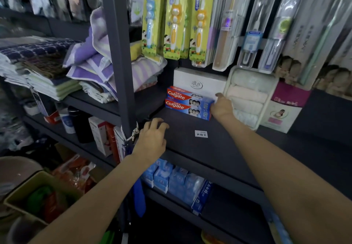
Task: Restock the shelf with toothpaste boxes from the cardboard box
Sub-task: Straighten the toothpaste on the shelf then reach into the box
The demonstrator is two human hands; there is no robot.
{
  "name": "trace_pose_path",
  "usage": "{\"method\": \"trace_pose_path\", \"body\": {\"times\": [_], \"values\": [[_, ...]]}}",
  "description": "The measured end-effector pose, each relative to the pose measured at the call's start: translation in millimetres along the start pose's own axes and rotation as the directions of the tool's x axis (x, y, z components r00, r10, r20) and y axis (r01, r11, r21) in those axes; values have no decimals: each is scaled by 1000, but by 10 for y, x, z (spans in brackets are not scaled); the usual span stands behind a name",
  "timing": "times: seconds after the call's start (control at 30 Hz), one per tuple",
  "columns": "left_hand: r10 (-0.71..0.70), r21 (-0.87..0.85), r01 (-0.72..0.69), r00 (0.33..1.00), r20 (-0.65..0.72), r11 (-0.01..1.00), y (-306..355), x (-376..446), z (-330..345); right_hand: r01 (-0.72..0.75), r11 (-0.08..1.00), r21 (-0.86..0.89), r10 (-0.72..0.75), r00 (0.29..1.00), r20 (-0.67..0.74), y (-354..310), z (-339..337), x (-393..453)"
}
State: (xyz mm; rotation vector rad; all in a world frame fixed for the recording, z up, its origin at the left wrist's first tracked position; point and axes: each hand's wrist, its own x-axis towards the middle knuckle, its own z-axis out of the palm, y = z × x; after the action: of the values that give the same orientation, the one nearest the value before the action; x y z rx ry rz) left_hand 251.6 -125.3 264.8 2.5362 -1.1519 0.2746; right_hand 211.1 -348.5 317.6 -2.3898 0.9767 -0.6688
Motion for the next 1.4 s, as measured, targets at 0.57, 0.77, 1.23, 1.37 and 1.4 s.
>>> {"method": "trace_pose_path", "body": {"times": [0.57,0.77,1.23,1.37,1.4], "values": [[255,-205,-158,716,650,966,309,-2353,1615,416,909,43,-317,618,720,1703,826,-3203],[148,-180,-16,637,756,984,200,-2664,1939,328,877,-351,185,445,876,2586,1652,-3890],[52,-91,13,739,671,996,161,-3048,2370,115,744,-659,478,597,644,2906,2252,-4263],[69,-111,13,710,700,994,143,-3105,2371,107,781,-615,456,575,679,2814,2154,-4224],[80,-130,20,695,715,991,143,-3093,2341,90,793,-603,463,555,691,2791,2099,-4216]]}}
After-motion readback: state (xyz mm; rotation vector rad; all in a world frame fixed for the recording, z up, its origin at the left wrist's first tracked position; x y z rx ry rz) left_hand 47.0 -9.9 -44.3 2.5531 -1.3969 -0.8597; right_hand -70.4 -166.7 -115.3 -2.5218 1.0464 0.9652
